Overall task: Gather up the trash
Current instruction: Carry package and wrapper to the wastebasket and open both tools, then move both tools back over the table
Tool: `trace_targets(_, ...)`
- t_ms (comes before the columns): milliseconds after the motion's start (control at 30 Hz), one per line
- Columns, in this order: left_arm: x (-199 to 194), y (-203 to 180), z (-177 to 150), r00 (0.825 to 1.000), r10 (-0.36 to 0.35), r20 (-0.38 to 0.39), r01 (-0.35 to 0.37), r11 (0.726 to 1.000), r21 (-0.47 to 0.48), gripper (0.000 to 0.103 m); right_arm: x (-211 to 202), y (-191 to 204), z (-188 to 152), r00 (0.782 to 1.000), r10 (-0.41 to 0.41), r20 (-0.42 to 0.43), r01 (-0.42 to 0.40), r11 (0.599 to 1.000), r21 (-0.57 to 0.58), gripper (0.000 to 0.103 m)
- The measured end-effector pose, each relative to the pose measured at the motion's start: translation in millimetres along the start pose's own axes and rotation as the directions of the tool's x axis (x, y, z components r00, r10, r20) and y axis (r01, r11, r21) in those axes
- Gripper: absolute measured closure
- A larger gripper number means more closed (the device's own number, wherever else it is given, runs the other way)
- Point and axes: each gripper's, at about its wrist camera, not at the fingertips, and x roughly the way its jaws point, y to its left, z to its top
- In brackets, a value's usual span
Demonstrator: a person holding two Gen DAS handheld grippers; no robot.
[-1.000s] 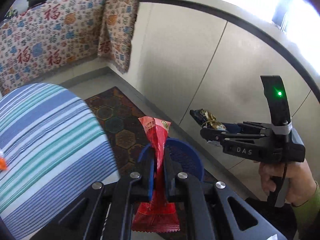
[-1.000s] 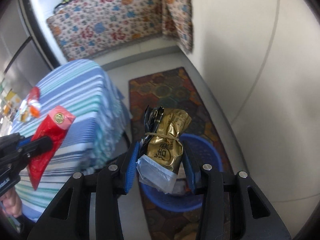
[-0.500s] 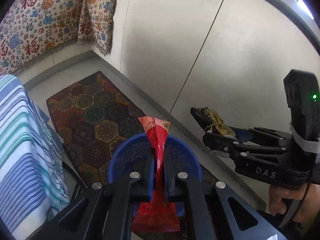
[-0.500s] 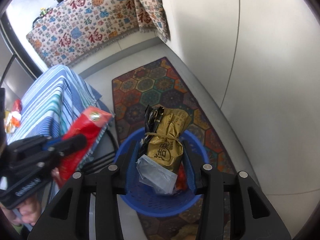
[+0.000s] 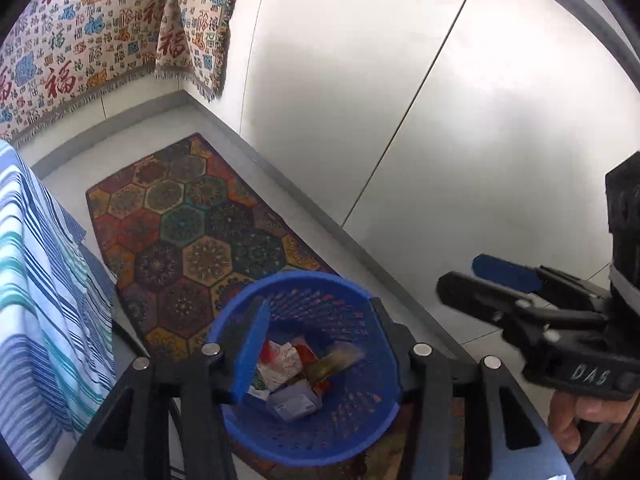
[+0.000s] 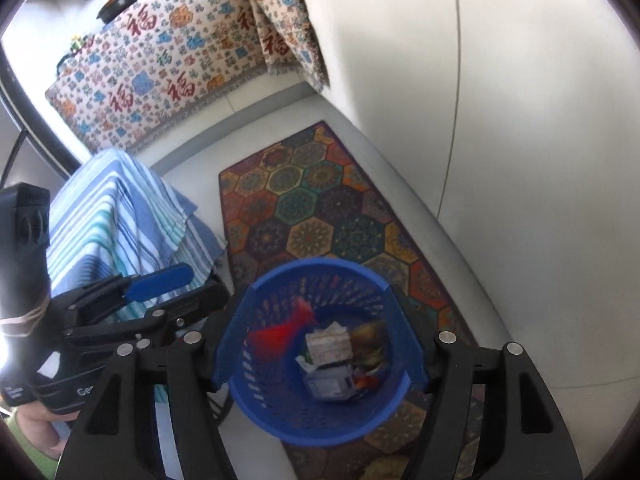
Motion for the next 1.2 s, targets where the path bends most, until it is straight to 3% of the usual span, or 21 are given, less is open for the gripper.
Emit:
trace_targets(167, -22, 2, -7, 0.999, 0.048, 0.025, -0.048, 0.999, 0.008, 0.052, -13, 8, 5, 0.998, -0.019, 0.053, 0.02, 1.0, -0.018, 0.029)
trace_targets(367, -80, 10, -31, 0.993, 0.084, 0.076, -0.084, 0.996, -0.01, 0.052, -27, 34, 9, 0.991, -0.058, 0.124, 0.071, 0.993, -0.098, 0.026)
trace_targets(633, -162, 45, -81, 0.97, 0.214, 0.114, -0.211, 0.977, -0.039, 0.049, -28, 91, -3, 0.985, -0.043, 0.169, 0.081, 0.971, -0.226, 0.026)
trace_targets(933, -246, 134, -148, 0.907, 0.409, 0.102, -0.385, 0.901, -0.198, 0.049, -27, 195, -42, 0.982, 0.111, 0.15, -0.042, 0.915, -0.4, 0.026)
trace_targets(1200, -296, 216, -194, 0.818, 0.574, 0.051, -0.528, 0.783, -0.329, 0.049, -16, 301, -80, 0.968, 0.245, 0.052, -0.175, 0.812, -0.557, 0.025)
